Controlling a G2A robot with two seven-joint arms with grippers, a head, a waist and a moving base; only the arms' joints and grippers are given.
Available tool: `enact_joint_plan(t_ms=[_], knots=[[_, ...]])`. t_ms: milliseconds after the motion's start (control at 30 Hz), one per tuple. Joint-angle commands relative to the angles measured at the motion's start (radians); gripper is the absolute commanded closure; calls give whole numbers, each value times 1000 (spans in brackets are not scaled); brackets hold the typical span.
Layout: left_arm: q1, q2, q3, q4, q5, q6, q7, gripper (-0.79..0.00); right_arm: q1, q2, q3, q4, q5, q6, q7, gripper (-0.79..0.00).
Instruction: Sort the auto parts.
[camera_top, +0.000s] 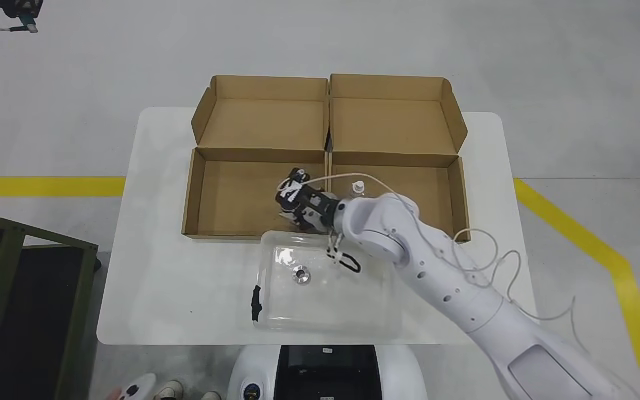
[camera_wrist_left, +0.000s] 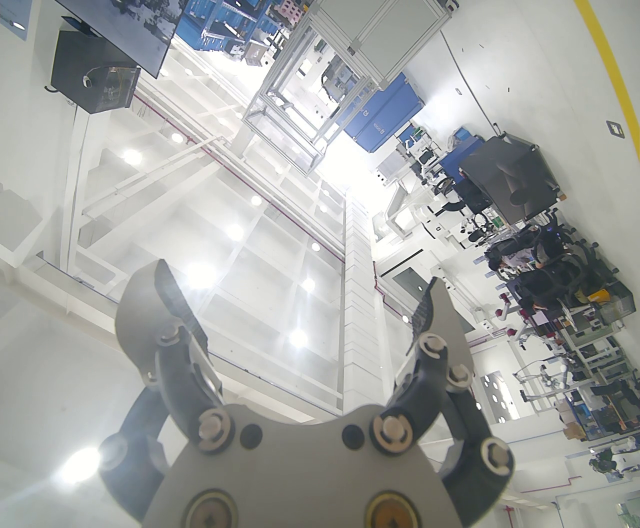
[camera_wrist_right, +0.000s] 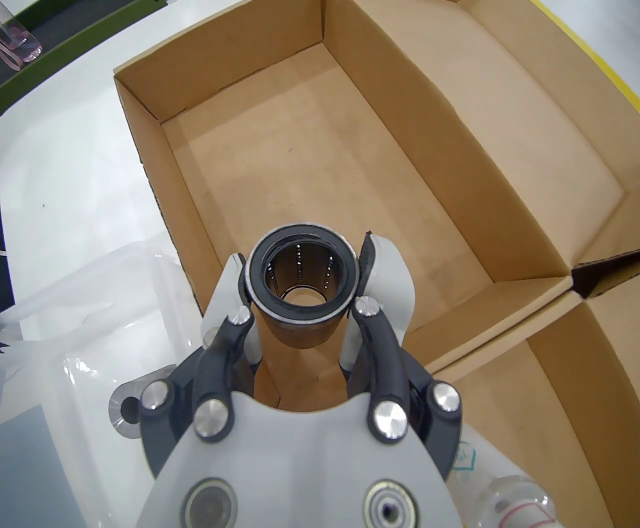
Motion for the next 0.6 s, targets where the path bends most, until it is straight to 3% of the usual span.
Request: enact_joint_plan(t_ms=[0,233,433,567], knots=[[0,0,0,0,0,0,0,-785,4,-4,-1,8,0,-2,1,-52],[0,0,0,0,0,0,0,-785,11,-14,-1,24,-1,-14,15,-252],[0,0,0,0,0,0,0,-785,15,-23,-1,42,-2,-23,27,-274],[0,0,0,0,0,0,0,-785,17,-28,0,49,-2,-30,32,-339]])
